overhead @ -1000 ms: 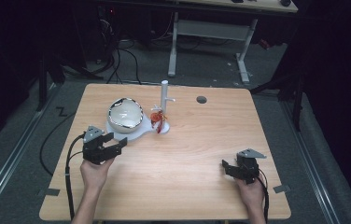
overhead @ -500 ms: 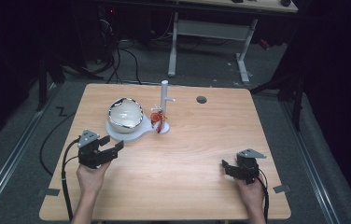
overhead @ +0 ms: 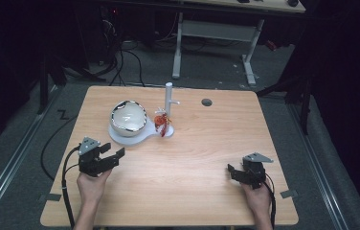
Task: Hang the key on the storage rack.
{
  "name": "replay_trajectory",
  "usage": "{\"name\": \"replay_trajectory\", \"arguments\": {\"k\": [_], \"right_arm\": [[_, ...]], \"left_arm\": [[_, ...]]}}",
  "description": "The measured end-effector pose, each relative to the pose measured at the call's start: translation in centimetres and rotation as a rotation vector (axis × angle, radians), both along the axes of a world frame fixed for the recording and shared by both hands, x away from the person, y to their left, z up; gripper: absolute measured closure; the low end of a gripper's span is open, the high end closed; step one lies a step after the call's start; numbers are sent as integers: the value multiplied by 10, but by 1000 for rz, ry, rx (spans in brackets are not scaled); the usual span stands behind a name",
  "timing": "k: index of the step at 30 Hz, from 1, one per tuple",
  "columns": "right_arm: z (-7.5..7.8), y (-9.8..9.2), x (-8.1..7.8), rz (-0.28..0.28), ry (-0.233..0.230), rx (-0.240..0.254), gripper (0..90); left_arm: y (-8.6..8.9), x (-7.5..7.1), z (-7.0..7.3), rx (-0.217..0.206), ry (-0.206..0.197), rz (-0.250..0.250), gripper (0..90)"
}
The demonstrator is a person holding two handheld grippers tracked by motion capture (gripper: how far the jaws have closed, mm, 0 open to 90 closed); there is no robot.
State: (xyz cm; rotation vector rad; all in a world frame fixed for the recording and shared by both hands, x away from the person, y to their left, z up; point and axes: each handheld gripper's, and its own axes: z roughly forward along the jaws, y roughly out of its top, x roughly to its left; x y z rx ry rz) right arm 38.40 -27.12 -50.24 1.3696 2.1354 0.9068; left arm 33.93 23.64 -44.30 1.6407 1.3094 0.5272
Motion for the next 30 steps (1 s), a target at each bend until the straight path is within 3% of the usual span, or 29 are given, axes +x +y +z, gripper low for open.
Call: {"name": "replay_trajectory", "arguments": {"k": [19, 22, 30], "right_arm": [[0, 0, 0, -1, -1, 0, 299], [0, 0, 0, -1, 0, 0, 299], [0, 0, 0, -1, -1, 0, 299]], "left_arm": [[0, -7, -16, 8, 17, 16, 369], [-2, -7, -20, 39, 28, 19, 369], [-2, -6, -26, 49, 42, 28, 370]]}}
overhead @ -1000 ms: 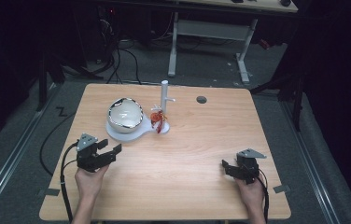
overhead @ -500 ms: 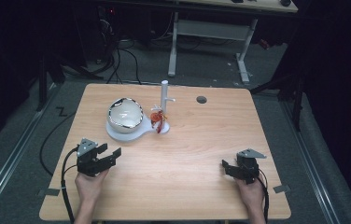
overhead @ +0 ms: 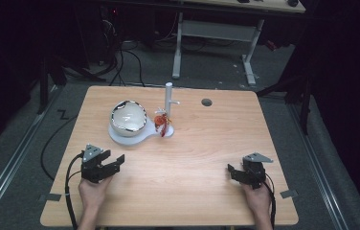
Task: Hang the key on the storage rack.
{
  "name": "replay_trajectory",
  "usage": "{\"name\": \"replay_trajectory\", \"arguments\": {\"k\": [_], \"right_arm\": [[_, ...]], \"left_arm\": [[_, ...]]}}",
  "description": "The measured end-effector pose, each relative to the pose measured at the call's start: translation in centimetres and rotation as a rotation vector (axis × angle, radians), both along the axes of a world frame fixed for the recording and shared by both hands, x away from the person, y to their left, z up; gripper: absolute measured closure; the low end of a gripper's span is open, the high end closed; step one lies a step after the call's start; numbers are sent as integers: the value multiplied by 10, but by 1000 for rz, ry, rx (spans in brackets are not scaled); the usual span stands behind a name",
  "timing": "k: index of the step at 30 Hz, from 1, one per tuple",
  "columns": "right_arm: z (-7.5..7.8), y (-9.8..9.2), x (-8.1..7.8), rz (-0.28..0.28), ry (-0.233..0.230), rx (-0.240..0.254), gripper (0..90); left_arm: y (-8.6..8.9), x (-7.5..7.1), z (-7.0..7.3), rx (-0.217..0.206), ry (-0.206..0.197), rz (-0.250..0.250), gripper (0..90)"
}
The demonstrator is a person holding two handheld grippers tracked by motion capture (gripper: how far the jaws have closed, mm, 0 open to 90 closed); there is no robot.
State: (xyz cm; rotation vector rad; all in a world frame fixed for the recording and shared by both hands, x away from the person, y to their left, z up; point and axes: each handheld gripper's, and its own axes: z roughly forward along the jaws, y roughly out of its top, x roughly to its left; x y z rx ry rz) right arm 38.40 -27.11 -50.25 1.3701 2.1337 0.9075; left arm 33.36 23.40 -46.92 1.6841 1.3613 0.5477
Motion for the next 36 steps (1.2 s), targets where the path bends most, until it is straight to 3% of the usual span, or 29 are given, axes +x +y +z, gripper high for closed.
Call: {"name": "replay_trajectory", "arguments": {"k": [16, 36], "right_arm": [[0, 0, 0, 1, 1, 0, 298], [0, 0, 0, 0, 1, 0, 298]], "left_arm": [[2, 4, -16, 28, 36, 36, 374], [-1, 10, -31, 105, 85, 58, 372]]}}
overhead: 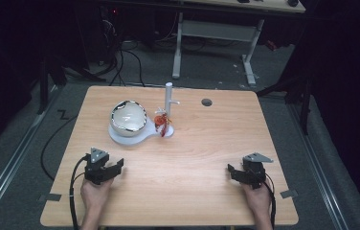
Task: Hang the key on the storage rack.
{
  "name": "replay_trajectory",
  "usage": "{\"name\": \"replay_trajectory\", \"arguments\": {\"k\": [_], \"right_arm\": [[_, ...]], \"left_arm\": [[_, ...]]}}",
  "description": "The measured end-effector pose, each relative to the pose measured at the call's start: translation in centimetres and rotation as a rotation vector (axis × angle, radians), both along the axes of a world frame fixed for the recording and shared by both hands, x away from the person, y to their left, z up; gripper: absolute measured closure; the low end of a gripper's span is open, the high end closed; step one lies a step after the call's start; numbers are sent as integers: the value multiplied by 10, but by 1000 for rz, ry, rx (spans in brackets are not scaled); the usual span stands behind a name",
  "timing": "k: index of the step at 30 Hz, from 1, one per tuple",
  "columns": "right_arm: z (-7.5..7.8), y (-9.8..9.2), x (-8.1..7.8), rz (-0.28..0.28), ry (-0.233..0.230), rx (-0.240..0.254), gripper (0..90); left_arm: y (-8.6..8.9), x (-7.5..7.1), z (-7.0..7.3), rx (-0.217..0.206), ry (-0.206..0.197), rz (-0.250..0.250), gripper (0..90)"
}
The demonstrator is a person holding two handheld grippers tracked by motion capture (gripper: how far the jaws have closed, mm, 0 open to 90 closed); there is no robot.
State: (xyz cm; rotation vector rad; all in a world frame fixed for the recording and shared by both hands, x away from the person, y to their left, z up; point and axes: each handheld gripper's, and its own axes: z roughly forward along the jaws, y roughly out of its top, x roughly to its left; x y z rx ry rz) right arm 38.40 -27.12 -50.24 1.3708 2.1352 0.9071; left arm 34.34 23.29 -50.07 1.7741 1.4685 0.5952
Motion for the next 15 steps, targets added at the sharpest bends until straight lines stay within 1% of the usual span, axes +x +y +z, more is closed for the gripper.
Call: {"name": "replay_trajectory", "arguments": {"k": [1, 3, 4, 5, 7, 9, 10, 11, 13, 15], "right_arm": [[0, 0, 0, 0, 0, 0, 298], [0, 0, 0, 0, 0, 0, 299], [0, 0, 0, 0, 0, 0, 299], [0, 0, 0, 0, 0, 0, 298], [0, 0, 0, 0, -1, 0, 299], [0, 0, 0, 0, 0, 0, 299], [0, 0, 0, 0, 0, 0, 298], [0, 0, 0, 0, 0, 0, 299], [0, 0, 0, 0, 0, 0, 299], [0, 0, 0, 0, 0, 0, 298]], "left_arm": [[0, 0, 0, 0, 0, 0, 370], [-2, 1, -2, 28, 8, -4, 368], [-2, 1, -2, 28, 8, -4, 367], [-3, 2, -3, 40, 15, -4, 364], [-4, 2, -4, 47, 18, -3, 361], [-6, 3, -6, 66, 26, 1, 351], [-8, 3, -7, 91, 26, -1, 349], [-9, 3, -7, 101, 27, -3, 346], [-11, 3, -7, 108, 29, -4, 329], [-11, 3, -7, 106, 31, -7, 312]]}}
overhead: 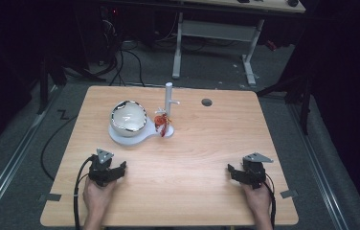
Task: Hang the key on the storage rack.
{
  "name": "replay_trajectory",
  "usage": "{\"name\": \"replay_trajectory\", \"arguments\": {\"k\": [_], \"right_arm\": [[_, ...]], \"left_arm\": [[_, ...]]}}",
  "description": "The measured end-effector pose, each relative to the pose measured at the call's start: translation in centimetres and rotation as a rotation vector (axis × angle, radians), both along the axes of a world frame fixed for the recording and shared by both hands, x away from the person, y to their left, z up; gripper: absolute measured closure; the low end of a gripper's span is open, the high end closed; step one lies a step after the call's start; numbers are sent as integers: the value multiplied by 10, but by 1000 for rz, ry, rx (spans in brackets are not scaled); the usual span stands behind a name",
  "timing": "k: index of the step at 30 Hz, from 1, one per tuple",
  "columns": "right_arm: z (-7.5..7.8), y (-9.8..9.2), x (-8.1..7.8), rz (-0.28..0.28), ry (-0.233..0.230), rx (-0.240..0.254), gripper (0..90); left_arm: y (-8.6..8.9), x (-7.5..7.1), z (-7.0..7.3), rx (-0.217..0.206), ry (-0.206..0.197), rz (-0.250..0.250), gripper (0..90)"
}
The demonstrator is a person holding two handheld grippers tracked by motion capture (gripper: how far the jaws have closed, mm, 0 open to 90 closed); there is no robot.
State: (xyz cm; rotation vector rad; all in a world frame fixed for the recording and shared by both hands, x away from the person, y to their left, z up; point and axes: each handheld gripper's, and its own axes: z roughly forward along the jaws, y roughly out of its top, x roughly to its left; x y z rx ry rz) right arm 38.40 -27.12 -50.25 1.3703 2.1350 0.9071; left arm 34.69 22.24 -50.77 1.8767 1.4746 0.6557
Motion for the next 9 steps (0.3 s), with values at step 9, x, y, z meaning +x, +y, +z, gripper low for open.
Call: {"name": "replay_trajectory", "arguments": {"k": [9], "right_arm": [[0, 0, 0, 0, 0, 0, 298]], "left_arm": [[-1, 0, 0, -7, 6, -2, 261]]}}
